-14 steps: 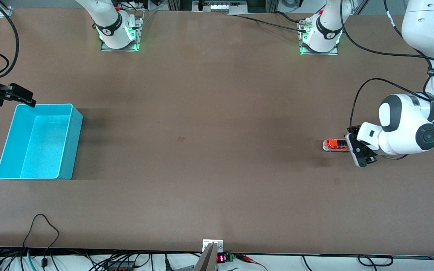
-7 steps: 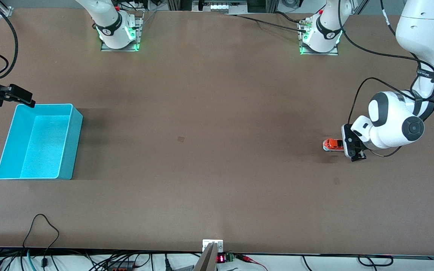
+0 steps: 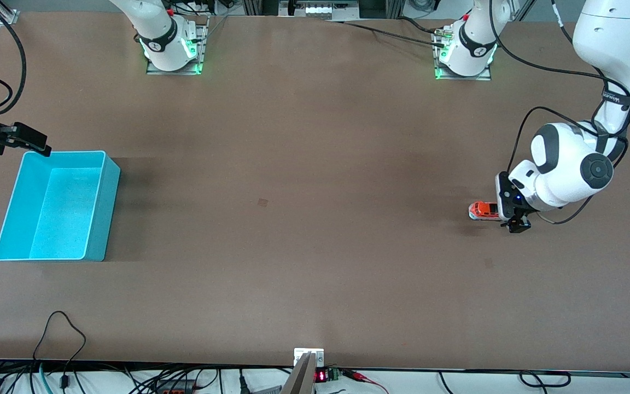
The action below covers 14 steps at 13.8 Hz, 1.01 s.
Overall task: Wind up bus and store in blue box
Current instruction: 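Close the left gripper on the orange bus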
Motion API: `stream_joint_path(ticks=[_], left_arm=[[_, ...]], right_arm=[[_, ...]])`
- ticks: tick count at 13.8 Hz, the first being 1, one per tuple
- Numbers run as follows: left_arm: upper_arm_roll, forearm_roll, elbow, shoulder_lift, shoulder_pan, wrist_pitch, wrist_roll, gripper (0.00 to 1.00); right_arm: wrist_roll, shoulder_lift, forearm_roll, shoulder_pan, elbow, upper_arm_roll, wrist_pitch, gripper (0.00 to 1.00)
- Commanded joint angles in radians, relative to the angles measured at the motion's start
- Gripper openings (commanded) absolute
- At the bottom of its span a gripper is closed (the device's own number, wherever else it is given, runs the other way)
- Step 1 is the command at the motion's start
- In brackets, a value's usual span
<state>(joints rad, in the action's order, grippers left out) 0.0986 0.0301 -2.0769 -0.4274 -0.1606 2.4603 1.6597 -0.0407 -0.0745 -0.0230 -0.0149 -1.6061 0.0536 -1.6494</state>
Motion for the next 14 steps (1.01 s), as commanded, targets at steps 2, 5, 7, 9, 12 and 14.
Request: stream_joint_path(ticks=[2, 5, 7, 9, 12, 14], left_arm=[[0.006, -0.004, -0.037, 0.035, -0.002, 0.026, 0.026, 1.0], [0.006, -0.003, -0.037, 0.006, 0.0, 0.077, 0.02, 1.0], [0.006, -0.003, -0.038, -0.004, 0.001, 0.078, 0.017, 1.0], [0.004, -0.003, -0.04, -0.016, 0.001, 0.078, 0.017, 1.0], [0.006, -0.004, -0.038, -0.021, 0.001, 0.08, 0.026, 0.93], [0.006, -0.004, -0.037, -0.019, 0.003, 0.08, 0.028, 0.56]], right_arm=[[0.008, 0.004, 0.008, 0.001, -0.003, 0.0, -0.009, 1.0], [0.008, 0.004, 0.008, 0.001, 0.002, 0.0, -0.009, 1.0], [0.008, 0.002, 0.009, 0.001, 0.02, 0.0, -0.009, 1.0], [0.008, 0.002, 0.008, 0.001, 0.021, -0.001, -0.009, 1.0], [0.008, 0.002, 0.008, 0.001, 0.021, 0.0, -0.009, 1.0], [0.008, 0.002, 0.008, 0.001, 0.021, 0.0, -0.009, 1.0]])
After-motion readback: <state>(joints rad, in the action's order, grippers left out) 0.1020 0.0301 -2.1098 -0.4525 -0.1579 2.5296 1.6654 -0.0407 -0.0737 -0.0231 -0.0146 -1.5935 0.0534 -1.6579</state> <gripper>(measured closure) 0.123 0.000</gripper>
